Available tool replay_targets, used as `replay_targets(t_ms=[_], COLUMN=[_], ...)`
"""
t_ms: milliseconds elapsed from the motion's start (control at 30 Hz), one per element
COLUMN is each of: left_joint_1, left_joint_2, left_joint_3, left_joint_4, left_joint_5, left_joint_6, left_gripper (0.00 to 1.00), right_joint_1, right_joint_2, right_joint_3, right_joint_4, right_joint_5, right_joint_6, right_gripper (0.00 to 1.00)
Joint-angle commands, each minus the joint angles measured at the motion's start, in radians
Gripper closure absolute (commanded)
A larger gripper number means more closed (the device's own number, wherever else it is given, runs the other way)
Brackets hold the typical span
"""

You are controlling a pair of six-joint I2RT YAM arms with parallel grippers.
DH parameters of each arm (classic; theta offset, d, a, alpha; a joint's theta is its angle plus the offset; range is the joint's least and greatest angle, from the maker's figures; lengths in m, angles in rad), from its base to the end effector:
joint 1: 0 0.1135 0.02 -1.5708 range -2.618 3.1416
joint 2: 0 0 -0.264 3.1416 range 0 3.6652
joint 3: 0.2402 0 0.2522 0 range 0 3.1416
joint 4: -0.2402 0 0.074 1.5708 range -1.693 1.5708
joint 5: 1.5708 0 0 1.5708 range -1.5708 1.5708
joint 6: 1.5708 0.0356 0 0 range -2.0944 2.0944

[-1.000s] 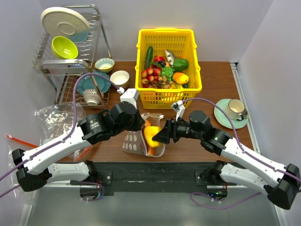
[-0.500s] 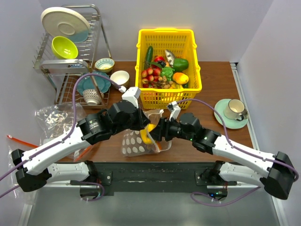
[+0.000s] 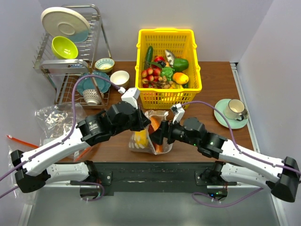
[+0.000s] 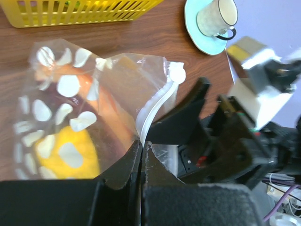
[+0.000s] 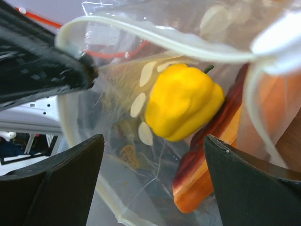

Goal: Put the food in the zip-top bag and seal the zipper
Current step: Place the fake fruit in the zipper food storage bag.

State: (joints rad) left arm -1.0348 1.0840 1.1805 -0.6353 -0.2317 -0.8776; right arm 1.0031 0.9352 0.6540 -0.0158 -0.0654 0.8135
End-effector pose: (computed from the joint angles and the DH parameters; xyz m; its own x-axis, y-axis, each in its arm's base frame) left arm 0.1234 -0.1917 0.3744 -0.7337 -0.2308 -0.6391 0.2688 0.7652 -0.5849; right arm 0.1163 0.1867 0.2836 -0.7439 0.1821 -0.6430 -0.4867 0.5117 0.7080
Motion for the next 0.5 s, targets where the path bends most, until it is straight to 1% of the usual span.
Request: replay_targets(t_ms=[0, 33, 67, 167, 233, 467], left_joint_1=[-0.002, -0.001, -0.001, -0.002, -0.001, -0.001], left_joint_2=[-0.052, -0.059, -0.064, -0.072, -0.075, -0.087], left_joint_3=[-0.008, -0.013, -0.015, -0.018, -0.018, -0.015], left_joint_4=[0.034, 0.031, 0.023, 0.008, 0.003, -0.012], left_joint_5=[-0.037, -0.041, -0.044, -0.057, -0.057, -0.058], left_joint_6=[-0.012, -0.012, -0.014, -0.012, -0.012, -0.018], left_gripper=[1.0, 1.0, 1.0, 1.0, 1.0, 1.0], right_joint_1=[0.006, 0.006, 0.006, 0.008, 0.008, 0.006], right_joint_2=[-0.093, -0.105, -0.127, -0.145, -0.15, -0.101], right_joint_3=[0.071, 0.088, 0.098, 0.131, 0.148, 0.187], right_joint_4=[-0.177, -0.246, -0.281, -0.397, -0.465, -0.581], right_joint_5=[0.107, 0.143, 0.162, 0.22, 0.257, 0.348], right_joint_6=[-0.053, -0.059, -0.065, -0.092, -0.105, -0.142], right_gripper=[0.16, 0.17, 0.2, 0.25, 0.25, 0.27])
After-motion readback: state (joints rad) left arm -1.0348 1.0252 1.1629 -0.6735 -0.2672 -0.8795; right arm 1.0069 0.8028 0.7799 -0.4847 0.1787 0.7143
